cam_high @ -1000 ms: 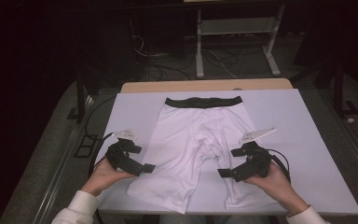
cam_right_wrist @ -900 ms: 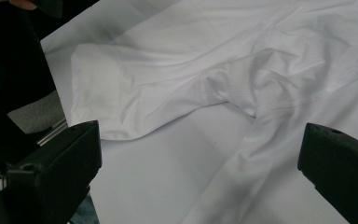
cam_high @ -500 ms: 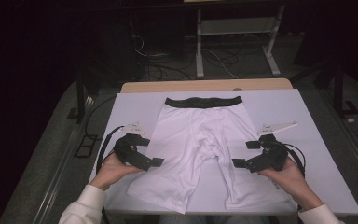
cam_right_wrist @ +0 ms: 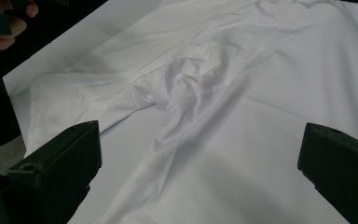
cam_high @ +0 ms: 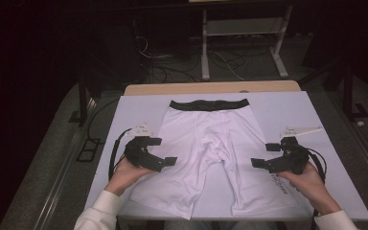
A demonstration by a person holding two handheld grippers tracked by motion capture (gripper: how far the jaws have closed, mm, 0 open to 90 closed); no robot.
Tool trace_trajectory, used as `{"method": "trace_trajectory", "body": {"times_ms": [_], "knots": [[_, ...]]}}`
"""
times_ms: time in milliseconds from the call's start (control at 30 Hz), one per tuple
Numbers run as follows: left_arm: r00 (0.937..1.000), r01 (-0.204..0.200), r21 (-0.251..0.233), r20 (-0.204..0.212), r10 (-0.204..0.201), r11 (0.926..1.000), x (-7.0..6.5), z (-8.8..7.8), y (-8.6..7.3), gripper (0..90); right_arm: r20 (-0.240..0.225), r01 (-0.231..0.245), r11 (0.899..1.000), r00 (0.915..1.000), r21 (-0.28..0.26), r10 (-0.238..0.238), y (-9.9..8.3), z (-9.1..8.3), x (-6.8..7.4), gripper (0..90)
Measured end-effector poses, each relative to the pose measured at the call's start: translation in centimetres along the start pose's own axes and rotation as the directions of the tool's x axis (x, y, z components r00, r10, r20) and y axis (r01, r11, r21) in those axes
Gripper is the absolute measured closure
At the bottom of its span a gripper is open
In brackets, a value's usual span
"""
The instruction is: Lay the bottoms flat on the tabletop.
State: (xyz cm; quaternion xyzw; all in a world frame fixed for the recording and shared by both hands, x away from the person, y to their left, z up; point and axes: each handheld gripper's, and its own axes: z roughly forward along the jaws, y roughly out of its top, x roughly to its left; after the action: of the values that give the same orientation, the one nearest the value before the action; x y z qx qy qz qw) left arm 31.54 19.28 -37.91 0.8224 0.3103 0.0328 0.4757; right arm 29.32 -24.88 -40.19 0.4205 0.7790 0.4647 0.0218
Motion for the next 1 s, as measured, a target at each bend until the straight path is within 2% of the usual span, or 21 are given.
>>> {"method": "trace_trajectory", "body": {"times_ms": [133,200,300,467,567,767,1000], "knots": [[0.9997,0.01,-0.078,-0.021,-0.012,0.9969,-0.2,0.3,-1.0,0.0,0.015,-0.017,1.0,0.9997,-0.022,0.017,-0.7,-0.3,-0.5,0.0],[0.9995,0.009,-0.107,-0.03,-0.012,0.9943,-0.3,0.4,-1.5,0.0,0.028,-0.022,0.999,0.9993,-0.036,0.023,-1.0,-0.5,-0.7,0.0],[0.999,0.027,-0.145,-0.031,-0.032,0.9891,-0.2,0.6,-2.3,0.0,0.033,-0.025,0.998,0.9991,-0.054,0.027,-1.5,-0.7,-0.8,0.0],[0.9979,0.044,-0.184,-0.038,-0.052,0.982,0.1,0.5,-3.6,0.0,0.041,-0.009,0.996,0.9991,-0.085,0.013,-2.4,-1.0,-0.8,0.0],[0.9978,0.03,-0.205,-0.052,-0.041,0.9784,0.0,0.0,-4.2,0.0,0.041,0.006,0.995,0.9991,-0.096,-0.002,-3.0,-1.2,-0.8,0.0],[0.9962,0.002,-0.201,-0.085,-0.019,0.9795,0.1,-1.0,-5.7,0.0,0.053,0.037,0.993,0.9981,-0.112,-0.032,-4.5,-1.7,-0.7,0.0],[0.9945,0.002,-0.187,-0.102,-0.022,0.9823,0.7,-1.8,-7.3,0.0,0.086,0.077,0.991,0.9939,-0.105,-0.068,-5.6,-1.8,-0.5,0.0]]}}
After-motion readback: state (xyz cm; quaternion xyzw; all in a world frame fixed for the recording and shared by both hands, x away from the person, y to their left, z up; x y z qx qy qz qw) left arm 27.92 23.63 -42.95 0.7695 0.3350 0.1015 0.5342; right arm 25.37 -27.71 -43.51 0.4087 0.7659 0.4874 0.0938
